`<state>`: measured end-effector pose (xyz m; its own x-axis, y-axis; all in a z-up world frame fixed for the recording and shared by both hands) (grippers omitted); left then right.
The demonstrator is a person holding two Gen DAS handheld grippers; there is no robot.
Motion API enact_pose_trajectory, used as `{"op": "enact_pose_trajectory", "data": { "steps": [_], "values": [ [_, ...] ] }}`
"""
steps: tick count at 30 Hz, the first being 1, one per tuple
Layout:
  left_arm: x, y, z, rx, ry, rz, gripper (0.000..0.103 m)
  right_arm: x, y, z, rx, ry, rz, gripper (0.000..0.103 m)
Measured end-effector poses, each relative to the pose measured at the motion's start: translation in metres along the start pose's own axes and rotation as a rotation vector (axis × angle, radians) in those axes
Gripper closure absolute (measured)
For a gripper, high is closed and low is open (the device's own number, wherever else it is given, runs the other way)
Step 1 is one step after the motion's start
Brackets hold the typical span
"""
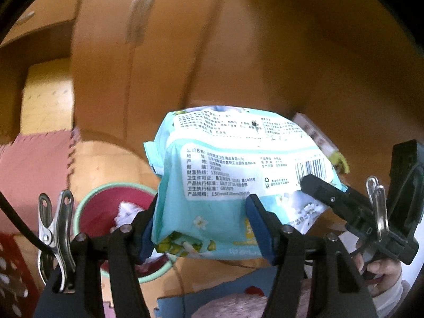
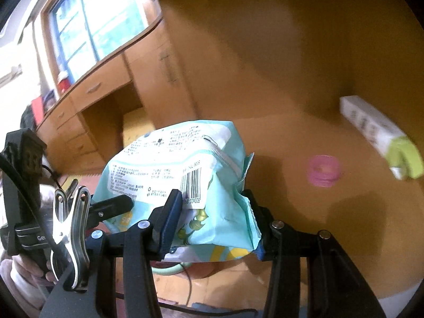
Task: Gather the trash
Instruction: 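Lift the wipes packet with both grippers and carry it over the bucket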
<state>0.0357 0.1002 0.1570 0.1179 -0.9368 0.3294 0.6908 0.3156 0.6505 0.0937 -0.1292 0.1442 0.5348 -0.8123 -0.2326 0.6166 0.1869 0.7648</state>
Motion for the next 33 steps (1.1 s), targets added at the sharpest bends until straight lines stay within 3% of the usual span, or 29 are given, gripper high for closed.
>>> {"op": "enact_pose_trajectory", "data": {
  "steps": [10, 19, 33],
  "values": [
    [-0.087, -0.022, 0.0, -0.056, 0.106, 0.135, 0.04, -0.05, -0.007, -0.081, -0.146, 0.091, 0.103, 0.056],
    [-0.124, -0.039, -0.033, -0.129, 0.175, 0.197, 0.04, -0.068, -0.024, -0.146, -0.26, 0.122, 0.139, 0.056],
    [-0.159, -0.052, -0.092, -0.228, 0.259, 0.25, 0.04, -0.058, -0.053, -0.217, -0.411, 0.101, 0.061, 0.056]
  ]
}}
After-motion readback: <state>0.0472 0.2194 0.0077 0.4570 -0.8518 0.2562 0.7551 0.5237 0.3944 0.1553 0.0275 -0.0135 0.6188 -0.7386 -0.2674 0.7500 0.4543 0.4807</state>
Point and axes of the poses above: each gripper's, at about its wrist camera, not at the fingertips, and z roughly against the way its jaws point, x to its right, y to its top, the point moved 1 cm from there along -z, roughly the way its jaws point, and after that the axes turned 4 degrees about z, right-handed, at the moved point
